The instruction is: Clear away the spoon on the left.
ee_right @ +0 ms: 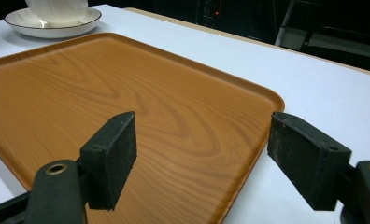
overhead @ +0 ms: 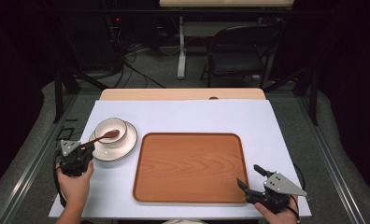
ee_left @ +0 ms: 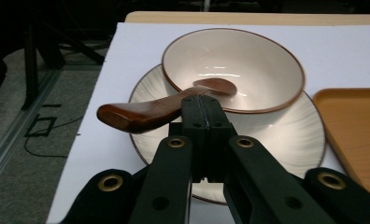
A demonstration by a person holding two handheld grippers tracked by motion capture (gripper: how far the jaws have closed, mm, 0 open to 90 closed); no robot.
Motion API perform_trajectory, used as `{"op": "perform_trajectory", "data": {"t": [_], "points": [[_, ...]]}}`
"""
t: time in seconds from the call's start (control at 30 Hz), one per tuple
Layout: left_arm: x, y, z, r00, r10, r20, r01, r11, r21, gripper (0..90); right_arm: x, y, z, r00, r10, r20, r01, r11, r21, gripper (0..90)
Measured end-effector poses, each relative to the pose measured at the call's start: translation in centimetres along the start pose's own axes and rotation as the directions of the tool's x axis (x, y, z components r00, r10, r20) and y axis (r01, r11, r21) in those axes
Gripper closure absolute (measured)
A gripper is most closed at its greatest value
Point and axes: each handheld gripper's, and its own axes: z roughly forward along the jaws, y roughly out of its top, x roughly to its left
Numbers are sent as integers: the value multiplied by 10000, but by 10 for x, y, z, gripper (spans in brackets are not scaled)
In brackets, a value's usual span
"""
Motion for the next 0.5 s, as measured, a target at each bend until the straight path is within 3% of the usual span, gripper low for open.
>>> {"op": "perform_trajectory", "data": {"t": [0.5], "points": [[27,13,12,9963,-682,-525,663,9971,-369,900,2,-1,1,9999,-29,-129,31,9999,137,238]]}}
